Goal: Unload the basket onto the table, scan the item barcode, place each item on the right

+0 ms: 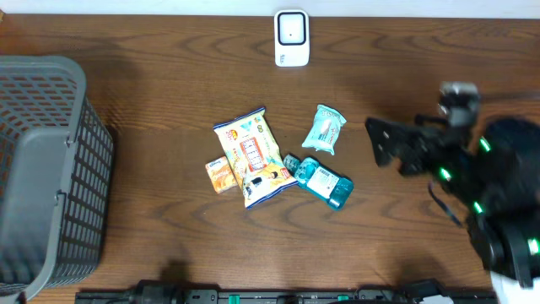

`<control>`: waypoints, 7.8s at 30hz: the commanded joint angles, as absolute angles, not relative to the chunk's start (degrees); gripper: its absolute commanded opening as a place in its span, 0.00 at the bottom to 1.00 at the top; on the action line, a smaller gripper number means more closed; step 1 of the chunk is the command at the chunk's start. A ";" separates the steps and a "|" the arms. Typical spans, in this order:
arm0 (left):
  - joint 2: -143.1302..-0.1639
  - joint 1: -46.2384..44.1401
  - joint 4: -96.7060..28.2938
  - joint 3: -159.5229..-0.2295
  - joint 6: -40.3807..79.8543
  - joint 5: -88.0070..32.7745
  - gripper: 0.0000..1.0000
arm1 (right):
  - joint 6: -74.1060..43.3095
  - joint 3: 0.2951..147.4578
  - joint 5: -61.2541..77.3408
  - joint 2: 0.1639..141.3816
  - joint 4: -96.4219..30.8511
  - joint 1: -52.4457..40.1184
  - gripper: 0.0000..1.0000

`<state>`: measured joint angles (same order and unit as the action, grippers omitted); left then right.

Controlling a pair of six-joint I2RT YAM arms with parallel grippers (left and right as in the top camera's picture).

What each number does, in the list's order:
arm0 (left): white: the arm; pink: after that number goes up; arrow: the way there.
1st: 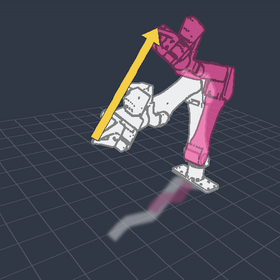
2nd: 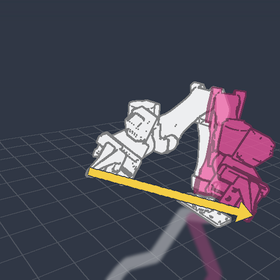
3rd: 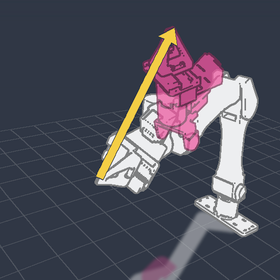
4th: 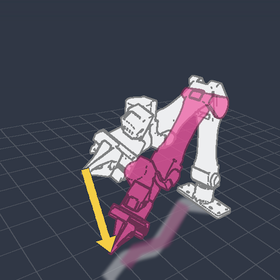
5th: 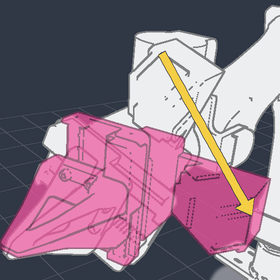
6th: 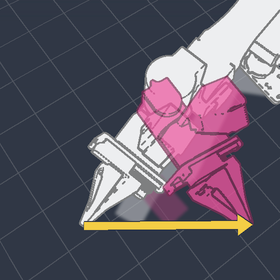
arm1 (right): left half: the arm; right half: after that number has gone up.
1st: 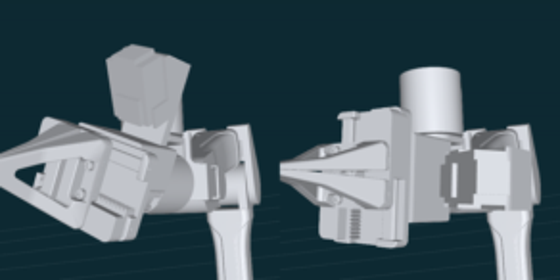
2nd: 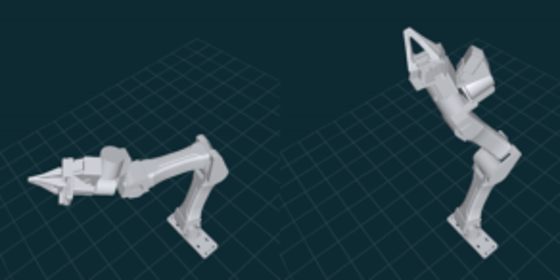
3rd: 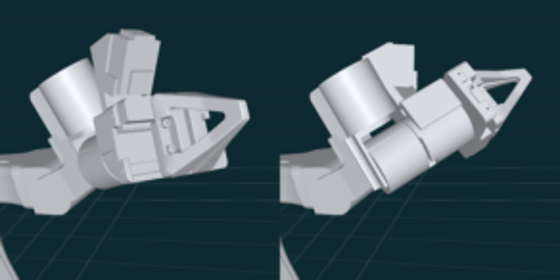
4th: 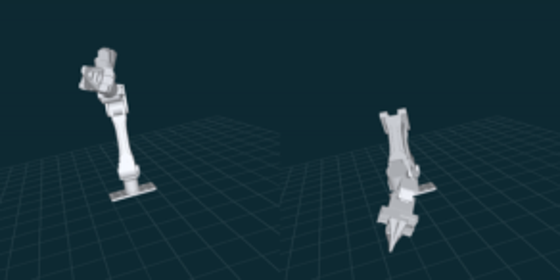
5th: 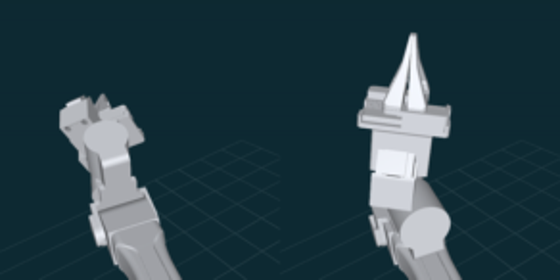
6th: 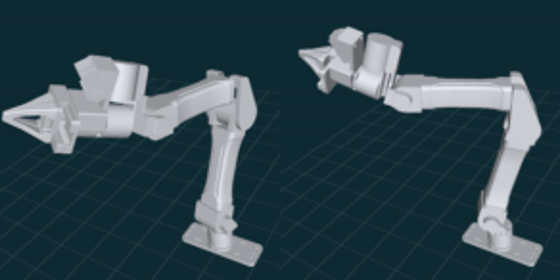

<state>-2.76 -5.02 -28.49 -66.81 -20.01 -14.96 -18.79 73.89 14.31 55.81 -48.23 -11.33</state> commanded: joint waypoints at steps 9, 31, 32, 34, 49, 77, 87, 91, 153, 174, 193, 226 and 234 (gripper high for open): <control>-2.44 -4.78 -21.82 -66.83 -24.86 -9.23 0.98 | 3.60 82.28 2.07 82.43 -49.82 -28.73 0.99; -2.28 -0.84 -19.03 -66.81 -24.82 -4.86 0.98 | 8.71 81.78 2.13 106.41 -45.84 -32.42 0.69; -2.28 -0.67 -18.92 -66.81 -24.82 -4.89 0.98 | 8.91 81.43 2.09 106.54 -45.76 -32.47 0.68; -2.28 -0.60 -18.72 -66.81 -24.82 -4.86 0.98 | 9.80 80.77 2.09 106.96 -45.78 -32.67 0.68; -0.16 -0.54 -18.96 -67.24 -24.82 -4.86 0.98 | 10.39 79.79 2.07 110.93 -48.69 -36.49 0.61; -0.16 -0.54 -19.38 -67.24 -24.82 -4.86 0.98 | 11.42 79.68 -1.78 117.80 -44.14 -36.73 0.58; -0.16 -0.54 -19.40 -67.24 -24.82 -4.86 0.98 | 9.91 80.16 -1.72 119.63 -46.78 -36.82 0.34; -0.16 -0.54 -19.75 -67.24 -24.82 -4.86 0.98 | 8.64 83.00 0.78 119.46 -47.99 -36.80 0.25; -0.16 -0.54 -21.74 -67.24 -24.82 -4.89 0.98 | -62.11 110.45 -23.05 118.63 -59.75 -35.46 0.18; -0.16 -0.54 -21.12 -67.24 -24.80 -4.89 0.98 | -51.72 109.19 -21.04 113.60 -59.22 -35.46 0.68; -0.16 0.03 -18.09 -65.71 -19.20 -4.91 0.98 | -19.25 109.19 -12.99 98.56 -67.31 -35.57 0.99; -0.16 0.32 -14.44 -61.25 -16.82 -4.84 0.98 | -18.94 108.95 -18.33 98.59 -78.30 -35.20 0.99; -0.16 0.32 -12.93 -53.56 -16.80 -4.86 0.98 | -18.55 108.90 -18.94 98.59 -75.22 -31.42 0.99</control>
<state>-0.58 0.01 -13.39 -57.28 -17.76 -5.58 -19.81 108.73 -17.63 98.74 -75.81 -32.93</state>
